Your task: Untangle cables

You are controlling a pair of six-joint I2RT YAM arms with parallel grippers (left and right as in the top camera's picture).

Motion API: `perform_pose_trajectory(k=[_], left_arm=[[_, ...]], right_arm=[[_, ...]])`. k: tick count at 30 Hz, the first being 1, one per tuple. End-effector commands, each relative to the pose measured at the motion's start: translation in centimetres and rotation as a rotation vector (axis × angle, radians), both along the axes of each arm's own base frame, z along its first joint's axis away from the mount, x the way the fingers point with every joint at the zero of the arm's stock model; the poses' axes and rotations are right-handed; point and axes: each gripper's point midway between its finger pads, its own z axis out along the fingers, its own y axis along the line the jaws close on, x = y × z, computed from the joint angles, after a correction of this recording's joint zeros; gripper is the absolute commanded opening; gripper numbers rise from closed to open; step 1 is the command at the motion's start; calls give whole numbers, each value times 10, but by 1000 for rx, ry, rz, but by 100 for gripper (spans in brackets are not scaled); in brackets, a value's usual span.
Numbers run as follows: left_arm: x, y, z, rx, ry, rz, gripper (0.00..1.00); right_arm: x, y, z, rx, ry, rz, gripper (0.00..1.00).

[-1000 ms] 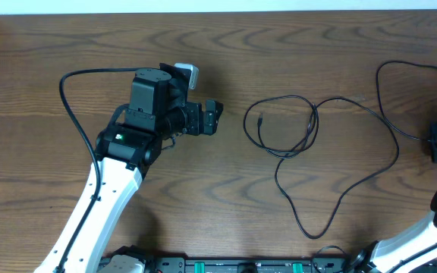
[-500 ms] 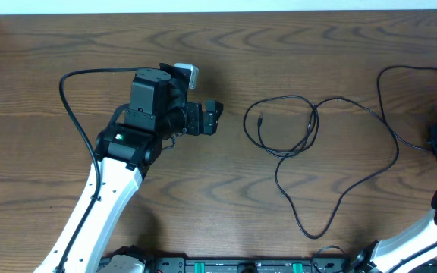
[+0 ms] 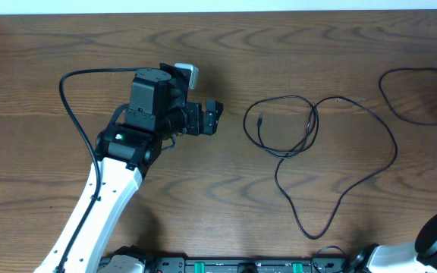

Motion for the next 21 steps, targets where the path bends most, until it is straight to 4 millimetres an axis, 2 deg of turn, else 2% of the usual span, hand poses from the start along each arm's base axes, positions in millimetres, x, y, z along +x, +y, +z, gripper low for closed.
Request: perform_pose_trajectory(k=[1,6,9,10,13,17,21], left_arm=[[4,1,7,-2,-10,15,99],[4,1,7,-2,-10,15,100],[4,1,7,-2,-10,15,100],[4,1,7,-2,-10,15,100],[4,1,7,-2,-10,15,100],[4,1,7,-2,-10,15,99],[4,1,7,-2,-10,15,100]], right_arm=[[14,1,5,-66,3,69,1],[48,1,20,-191,-57,169,2],[75,9,48,-298,-141,266,2],[95,21,70,-384,-204,357,1],[114,37,85,-464,-247,425,1],[134,51,68,-455,-275,491,1],[149,46,29,-436,-262,502,1]])
